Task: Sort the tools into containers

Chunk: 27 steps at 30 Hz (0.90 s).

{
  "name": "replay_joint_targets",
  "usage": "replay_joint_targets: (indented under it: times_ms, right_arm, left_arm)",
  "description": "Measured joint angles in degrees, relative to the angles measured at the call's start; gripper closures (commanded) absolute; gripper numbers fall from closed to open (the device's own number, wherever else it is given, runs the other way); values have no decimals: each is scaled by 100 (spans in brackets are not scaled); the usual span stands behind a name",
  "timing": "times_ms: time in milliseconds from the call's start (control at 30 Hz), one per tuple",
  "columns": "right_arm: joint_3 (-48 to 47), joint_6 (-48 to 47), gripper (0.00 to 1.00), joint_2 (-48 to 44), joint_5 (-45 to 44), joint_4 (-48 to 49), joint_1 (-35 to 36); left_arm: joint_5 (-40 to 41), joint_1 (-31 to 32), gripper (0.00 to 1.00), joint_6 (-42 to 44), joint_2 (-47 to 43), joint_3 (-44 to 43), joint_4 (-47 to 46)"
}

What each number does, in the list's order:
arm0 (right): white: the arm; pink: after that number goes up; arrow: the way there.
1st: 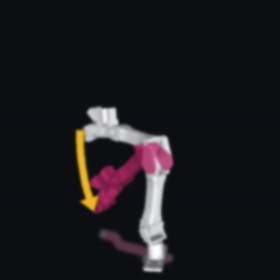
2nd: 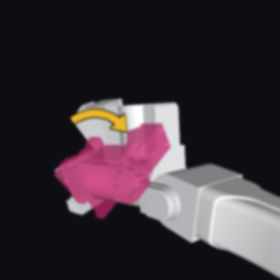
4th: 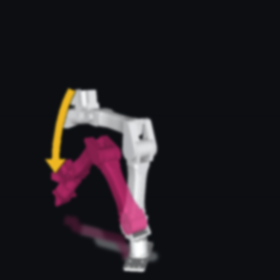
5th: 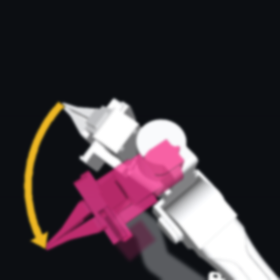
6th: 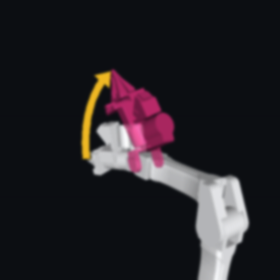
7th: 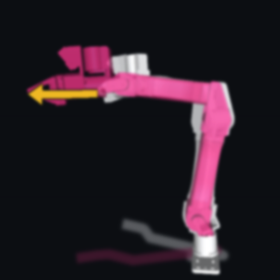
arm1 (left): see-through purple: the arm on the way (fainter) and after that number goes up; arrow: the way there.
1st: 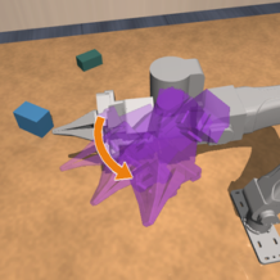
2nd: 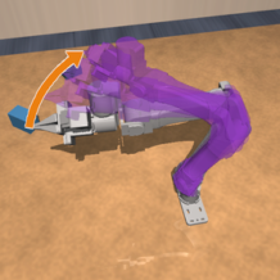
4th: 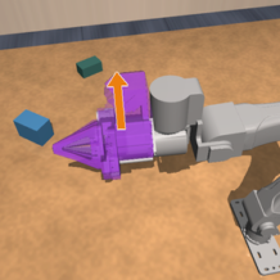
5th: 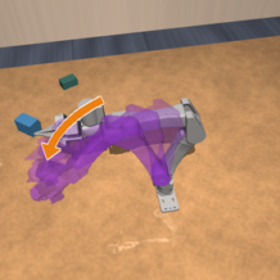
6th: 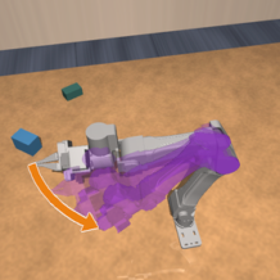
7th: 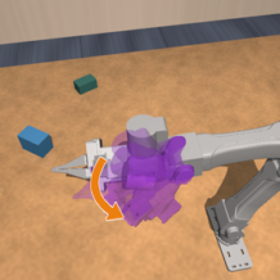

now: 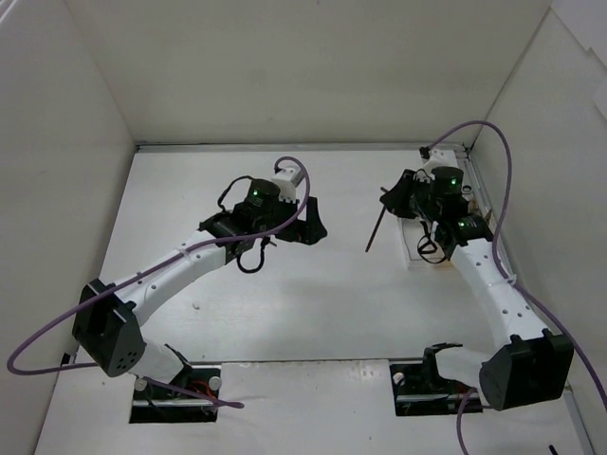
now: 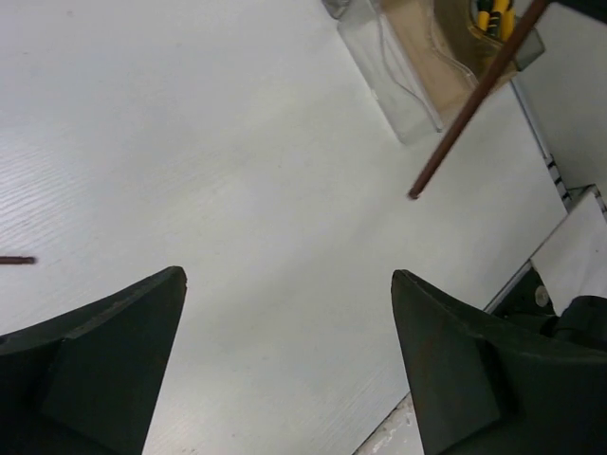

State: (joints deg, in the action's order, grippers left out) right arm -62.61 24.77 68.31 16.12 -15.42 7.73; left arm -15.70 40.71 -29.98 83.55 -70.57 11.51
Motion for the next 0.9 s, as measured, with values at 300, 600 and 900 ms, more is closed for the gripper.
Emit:
replay_joint_targets:
  times_ms: [300,600,900]
  right_arm:
    - [0,-942,100,-13,-654,-387,-1521]
    - [-293,-1762,100,533,-1294,-472,-1867]
    - [-306,-2087,100,868,-1381,-352,-2669]
  left_arm:
    - [299,-699,0,-28,-310,407,549]
    - [424,-1443,0,-26,-341,538,1224]
    - [345,-1902,0,39,-505,953,1508]
